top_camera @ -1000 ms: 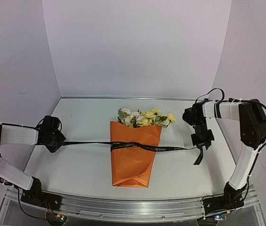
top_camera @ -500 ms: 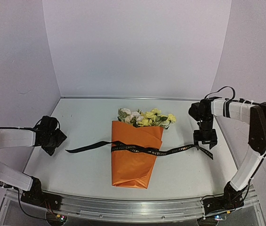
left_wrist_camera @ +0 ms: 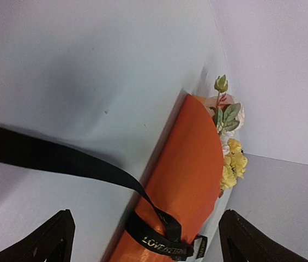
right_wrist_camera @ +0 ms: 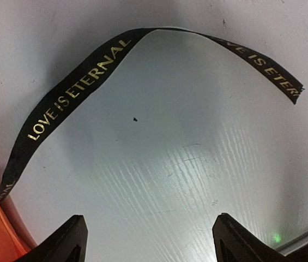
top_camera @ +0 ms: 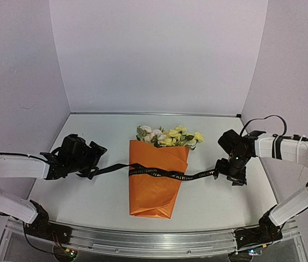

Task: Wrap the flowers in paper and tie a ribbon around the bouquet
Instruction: Cross the ribbon over the folded bouquet, then tie the ribbon around the folded bouquet.

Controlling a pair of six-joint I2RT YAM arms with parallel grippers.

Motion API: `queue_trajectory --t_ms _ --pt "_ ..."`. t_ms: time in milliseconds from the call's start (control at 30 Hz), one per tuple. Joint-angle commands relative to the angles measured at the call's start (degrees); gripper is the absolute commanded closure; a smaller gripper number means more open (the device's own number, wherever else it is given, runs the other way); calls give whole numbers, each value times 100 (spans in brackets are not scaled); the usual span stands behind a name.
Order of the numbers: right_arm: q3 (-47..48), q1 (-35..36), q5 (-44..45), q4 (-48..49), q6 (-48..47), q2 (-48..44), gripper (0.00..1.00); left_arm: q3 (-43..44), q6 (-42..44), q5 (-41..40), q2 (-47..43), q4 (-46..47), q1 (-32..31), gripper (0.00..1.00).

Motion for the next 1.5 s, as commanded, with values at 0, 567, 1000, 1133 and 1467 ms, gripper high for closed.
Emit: queue_trajectory --t_ms 0,567,1000,1133,1467 --pt "-483 189 -14 1502 1117 -173 17 87 -1163 -178 730 1469 -382 4" --pt "-838 530 221 2808 1950 92 12 1047 -1989 416 2563 2310 -716 27" --pt "-680 702 83 3042 2246 573 12 1038 -1937 437 2697 2280 -748 79" --pt "-606 705 -42 3154 2280 694 12 947 -1882 466 2721 2466 -740 90" --pt "-552 720 -174 3497 2663 1023 12 882 -1637 425 2541 2463 -740 100"
